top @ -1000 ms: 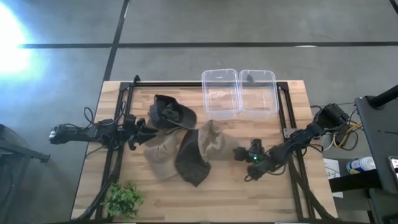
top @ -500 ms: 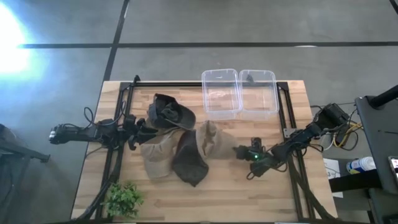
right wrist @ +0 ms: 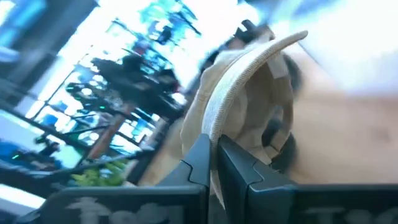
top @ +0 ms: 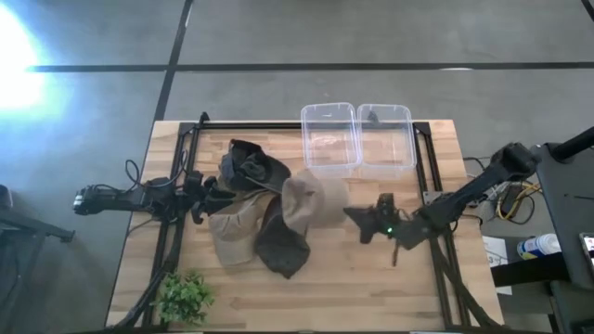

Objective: Pick & Place hat
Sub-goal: Put the bottom right brown cap into the right transparent bin

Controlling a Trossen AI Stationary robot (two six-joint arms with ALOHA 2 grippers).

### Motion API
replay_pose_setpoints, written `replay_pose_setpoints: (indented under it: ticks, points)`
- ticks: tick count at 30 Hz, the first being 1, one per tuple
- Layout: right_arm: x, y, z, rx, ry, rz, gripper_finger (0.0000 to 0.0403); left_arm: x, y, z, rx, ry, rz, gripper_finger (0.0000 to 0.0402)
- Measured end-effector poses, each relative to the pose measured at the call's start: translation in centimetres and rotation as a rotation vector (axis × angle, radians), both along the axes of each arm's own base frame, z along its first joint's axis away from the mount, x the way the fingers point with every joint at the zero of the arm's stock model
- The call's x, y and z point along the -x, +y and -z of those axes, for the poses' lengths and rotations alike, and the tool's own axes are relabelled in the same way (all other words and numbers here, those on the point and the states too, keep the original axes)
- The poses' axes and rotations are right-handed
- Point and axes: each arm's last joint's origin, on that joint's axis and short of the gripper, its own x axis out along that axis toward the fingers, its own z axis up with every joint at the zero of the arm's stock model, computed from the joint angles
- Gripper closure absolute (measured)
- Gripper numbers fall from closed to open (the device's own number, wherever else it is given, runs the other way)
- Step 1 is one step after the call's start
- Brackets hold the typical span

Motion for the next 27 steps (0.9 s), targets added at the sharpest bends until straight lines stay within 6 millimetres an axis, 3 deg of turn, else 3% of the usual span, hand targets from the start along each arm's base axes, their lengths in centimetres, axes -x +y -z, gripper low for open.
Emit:
replay_pose_setpoints:
  ticks: [7,12,19,27]
  points:
    - [2.3,-2.3,-8.2,0.248,-0.013,0.098,0.0391,0.0,0.0,0.0,0.000,0.000,0.000,0.0229]
    - [4.3,-4.9,-11.9,0.382,0.132,0.259,0.0391,0.0,0.0,0.0,0.000,0.000,0.000,0.0229]
    - [6.5,-8.6,-14.4,0.417,0.364,0.420,0.0391,0.0,0.0,0.0,0.000,0.000,0.000,0.0229]
    - [9.5,-11.7,-14.2,0.115,0.569,0.544,0.0391,0.0,0.0,0.0,0.000,-0.001,0.000,0.0229]
